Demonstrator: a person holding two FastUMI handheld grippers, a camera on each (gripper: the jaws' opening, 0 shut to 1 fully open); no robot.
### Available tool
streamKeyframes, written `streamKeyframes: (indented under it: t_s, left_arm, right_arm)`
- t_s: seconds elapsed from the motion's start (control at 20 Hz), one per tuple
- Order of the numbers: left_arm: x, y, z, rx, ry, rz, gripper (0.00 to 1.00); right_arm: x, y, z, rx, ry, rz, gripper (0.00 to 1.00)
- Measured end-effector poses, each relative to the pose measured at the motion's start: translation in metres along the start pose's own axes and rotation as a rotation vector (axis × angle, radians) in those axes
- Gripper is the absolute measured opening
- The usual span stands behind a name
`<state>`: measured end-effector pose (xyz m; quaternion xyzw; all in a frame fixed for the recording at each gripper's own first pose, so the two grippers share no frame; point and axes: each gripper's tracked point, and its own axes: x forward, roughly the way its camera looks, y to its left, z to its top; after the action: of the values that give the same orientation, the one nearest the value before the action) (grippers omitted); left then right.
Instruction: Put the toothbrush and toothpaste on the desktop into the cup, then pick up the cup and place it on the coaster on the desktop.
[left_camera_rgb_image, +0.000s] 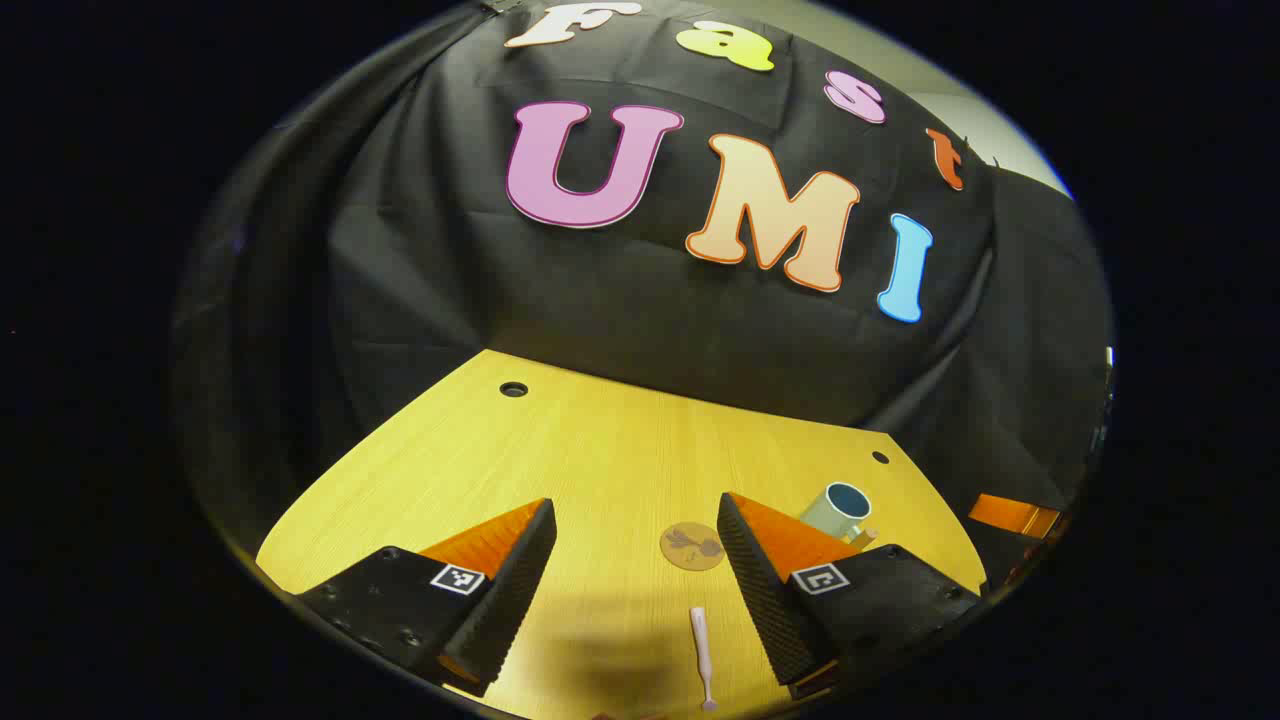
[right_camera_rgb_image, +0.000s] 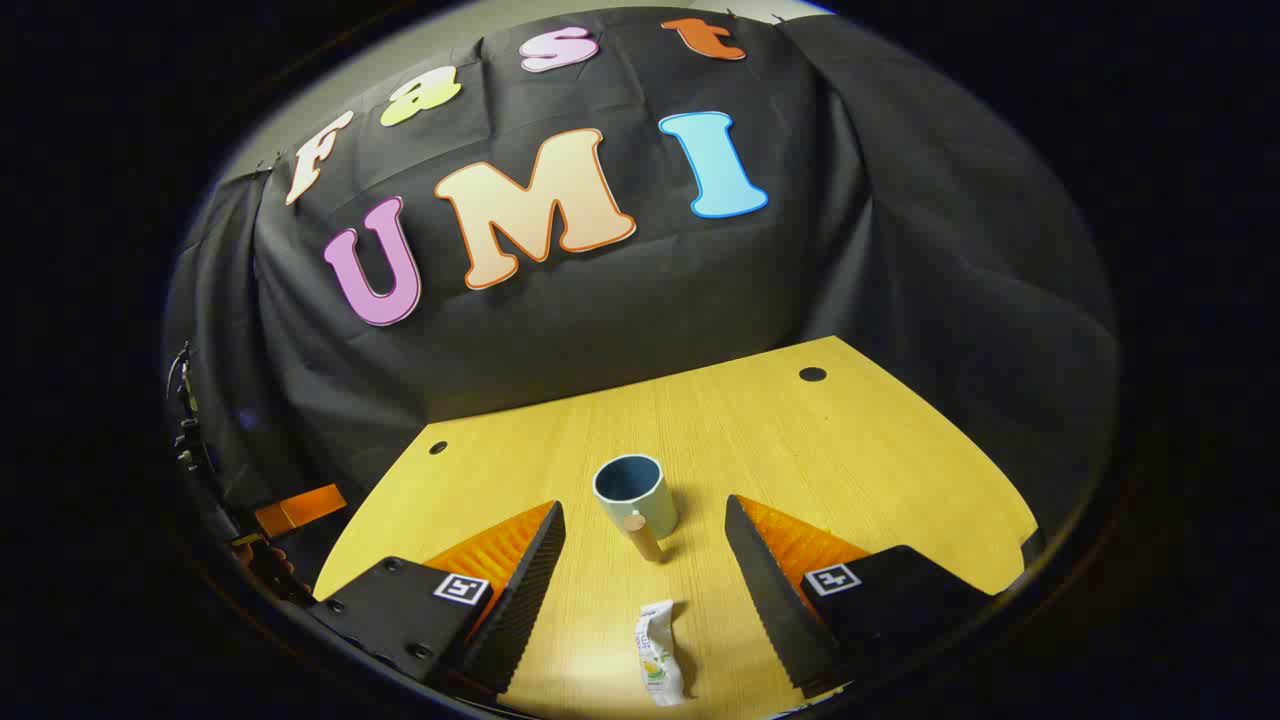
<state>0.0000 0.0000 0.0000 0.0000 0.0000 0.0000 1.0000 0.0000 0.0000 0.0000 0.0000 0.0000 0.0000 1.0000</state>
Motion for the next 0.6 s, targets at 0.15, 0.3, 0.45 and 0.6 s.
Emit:
streamKeyframes:
  t_s: [0.15, 0.3, 0.45, 0.6]
  left_arm:
    - [0.002, -0.002, -0.001, 0.021, 0.012, -0.004, 0.95]
    - [0.001, -0.002, -0.005, 0.035, 0.022, -0.008, 0.95]
    - [0.002, -0.004, -0.009, 0.04, 0.034, -0.013, 0.95]
    - [0.0, -0.003, -0.013, 0.047, 0.048, -0.015, 0.95]
  right_arm:
    - [0.002, 0.0, -0.007, -0.005, 0.025, 0.008, 0.94]
    - [0.005, 0.001, -0.014, -0.008, 0.048, 0.007, 0.98]
    - [0.007, 0.0, -0.022, -0.007, 0.07, -0.001, 0.94]
    - [0.007, 0.001, -0.031, -0.01, 0.097, -0.005, 0.98]
